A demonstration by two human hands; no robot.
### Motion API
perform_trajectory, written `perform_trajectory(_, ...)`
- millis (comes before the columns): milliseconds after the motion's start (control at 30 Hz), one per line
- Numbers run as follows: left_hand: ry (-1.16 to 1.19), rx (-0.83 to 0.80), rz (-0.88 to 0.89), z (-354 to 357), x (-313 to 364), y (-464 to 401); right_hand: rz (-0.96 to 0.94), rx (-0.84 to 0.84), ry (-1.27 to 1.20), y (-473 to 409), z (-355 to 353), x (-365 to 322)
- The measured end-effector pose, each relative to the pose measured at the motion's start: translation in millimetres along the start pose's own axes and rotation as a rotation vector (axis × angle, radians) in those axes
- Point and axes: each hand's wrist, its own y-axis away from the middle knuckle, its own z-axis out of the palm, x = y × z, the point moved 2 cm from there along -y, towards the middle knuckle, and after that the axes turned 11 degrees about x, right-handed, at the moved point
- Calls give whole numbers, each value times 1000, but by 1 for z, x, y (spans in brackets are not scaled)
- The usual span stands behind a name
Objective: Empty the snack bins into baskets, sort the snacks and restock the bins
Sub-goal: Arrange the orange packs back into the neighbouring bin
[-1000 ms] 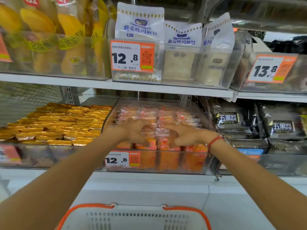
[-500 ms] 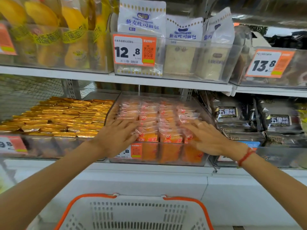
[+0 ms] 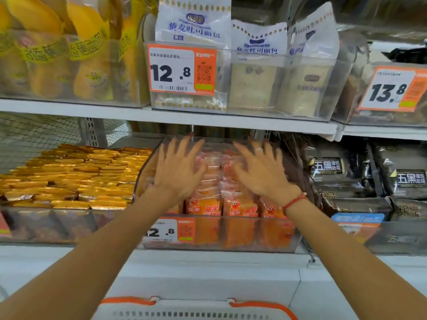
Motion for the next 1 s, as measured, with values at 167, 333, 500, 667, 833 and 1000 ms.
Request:
perform_trajectory(167, 48, -323, -68, 32, -8, -11, 100, -245, -131, -11, 41, 3)
perform_trajectory(333, -20, -333, -58, 30, -7, -7, 95, -271, -93, -3, 35, 4)
perform_trajectory(500, -61, -473, -86, 24, -2, -13, 121, -452, -167, -17, 40, 12)
perform_trajectory(667, -48, -358, 41, -13, -6, 8, 29, -183, -175, 5, -11, 22)
perform_trajectory(833, -52, -183, 313, -29, -20, 59, -75, -107, 27, 79, -4, 21)
perform_trajectory(1000, -33, -205, 154, -14, -23, 73, -46, -110, 47, 76, -2, 23)
